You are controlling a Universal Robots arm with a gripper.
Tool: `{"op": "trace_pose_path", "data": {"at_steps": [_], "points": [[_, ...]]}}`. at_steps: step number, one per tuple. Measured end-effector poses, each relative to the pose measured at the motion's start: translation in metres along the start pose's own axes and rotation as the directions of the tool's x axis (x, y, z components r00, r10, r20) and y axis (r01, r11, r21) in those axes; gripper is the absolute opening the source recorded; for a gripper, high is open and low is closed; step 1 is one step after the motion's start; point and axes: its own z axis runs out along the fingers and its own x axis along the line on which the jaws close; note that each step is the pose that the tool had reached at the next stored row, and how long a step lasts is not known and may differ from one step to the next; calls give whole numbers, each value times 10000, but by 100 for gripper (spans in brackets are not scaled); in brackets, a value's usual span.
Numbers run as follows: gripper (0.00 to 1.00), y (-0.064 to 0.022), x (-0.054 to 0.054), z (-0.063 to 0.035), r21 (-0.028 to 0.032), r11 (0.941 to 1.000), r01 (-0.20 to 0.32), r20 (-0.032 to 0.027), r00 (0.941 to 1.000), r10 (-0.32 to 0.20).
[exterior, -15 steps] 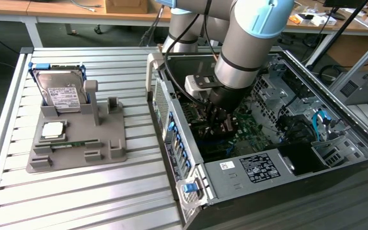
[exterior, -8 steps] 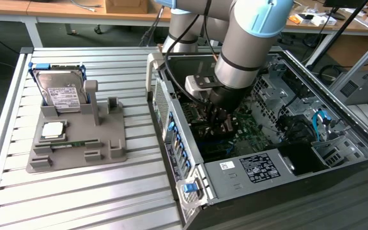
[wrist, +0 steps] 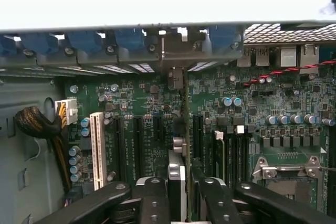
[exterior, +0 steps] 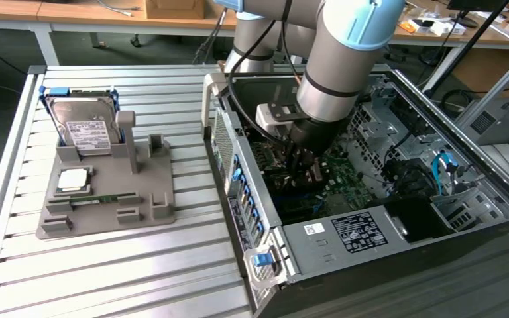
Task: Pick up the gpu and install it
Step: 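Insert the gpu into the slot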
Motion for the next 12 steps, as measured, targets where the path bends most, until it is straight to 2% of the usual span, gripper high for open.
{"op": "trace_pose_path", "data": {"at_steps": [4,7,12], "points": [[27,0,-4,-3,-2,10000,1,-8,10000,-1],[27,0,-11,-5,-2,10000,2,-48,10000,-2],[27,-10,-29,-4,-9,10000,3,-57,10000,-3]]}}
